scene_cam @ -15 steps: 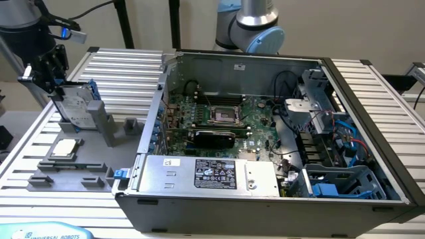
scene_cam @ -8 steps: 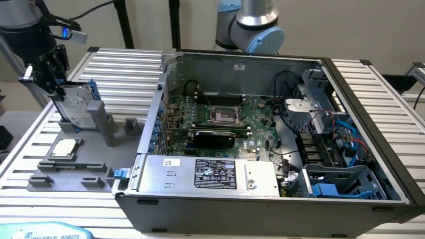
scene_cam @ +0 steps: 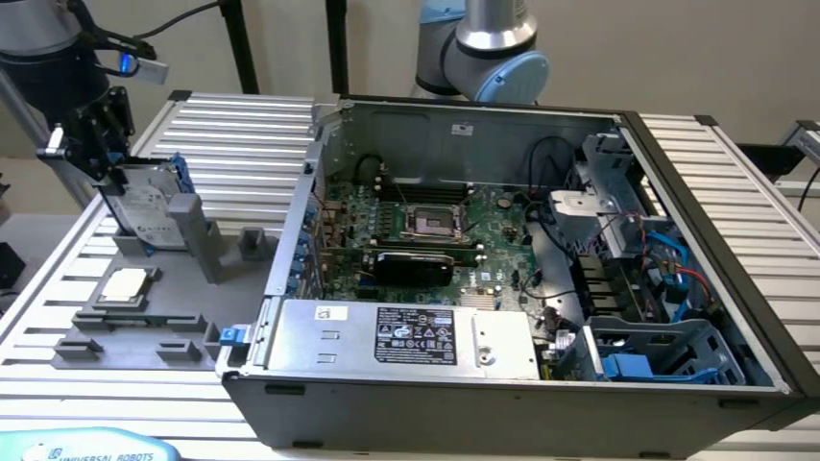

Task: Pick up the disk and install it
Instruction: 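Pick up the disk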

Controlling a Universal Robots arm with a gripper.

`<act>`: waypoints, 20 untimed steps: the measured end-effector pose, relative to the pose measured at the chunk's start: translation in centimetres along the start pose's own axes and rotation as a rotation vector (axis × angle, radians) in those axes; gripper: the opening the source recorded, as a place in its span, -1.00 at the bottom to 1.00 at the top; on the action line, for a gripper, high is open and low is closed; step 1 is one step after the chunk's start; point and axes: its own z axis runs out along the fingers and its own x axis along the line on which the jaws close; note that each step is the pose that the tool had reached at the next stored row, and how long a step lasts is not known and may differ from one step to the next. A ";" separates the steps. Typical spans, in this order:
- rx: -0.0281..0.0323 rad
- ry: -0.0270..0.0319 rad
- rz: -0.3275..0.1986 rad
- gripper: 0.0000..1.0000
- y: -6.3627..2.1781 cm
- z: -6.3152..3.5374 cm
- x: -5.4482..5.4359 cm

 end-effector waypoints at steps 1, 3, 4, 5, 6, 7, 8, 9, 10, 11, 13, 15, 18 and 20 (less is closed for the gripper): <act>0.0001 0.0000 0.000 -0.11 0.01 0.01 0.0; 0.0003 0.0000 0.000 -0.11 0.06 0.02 0.0; 0.0003 0.0000 0.000 -0.11 0.08 0.03 0.0; 0.0003 0.0000 0.000 -0.11 0.09 0.04 0.0; 0.0004 0.0000 0.000 -0.11 0.10 0.05 0.0; 0.0002 0.0001 0.000 -0.15 0.10 0.05 0.0; 0.0001 0.0001 0.000 -0.28 0.11 0.04 0.0; 0.0002 0.0001 0.000 -0.28 0.11 0.04 0.0; 0.0003 0.0000 0.000 -0.28 0.12 0.05 0.0; 0.0002 0.0000 0.000 -0.34 0.12 0.04 0.1; 0.0002 0.0000 0.000 -0.34 0.12 0.04 0.2; 0.0003 0.0000 0.000 -0.34 0.11 0.04 0.4; 0.0003 -0.0001 0.000 -0.34 0.12 0.04 0.8; 0.0003 0.0000 0.000 -0.34 0.12 0.03 1.0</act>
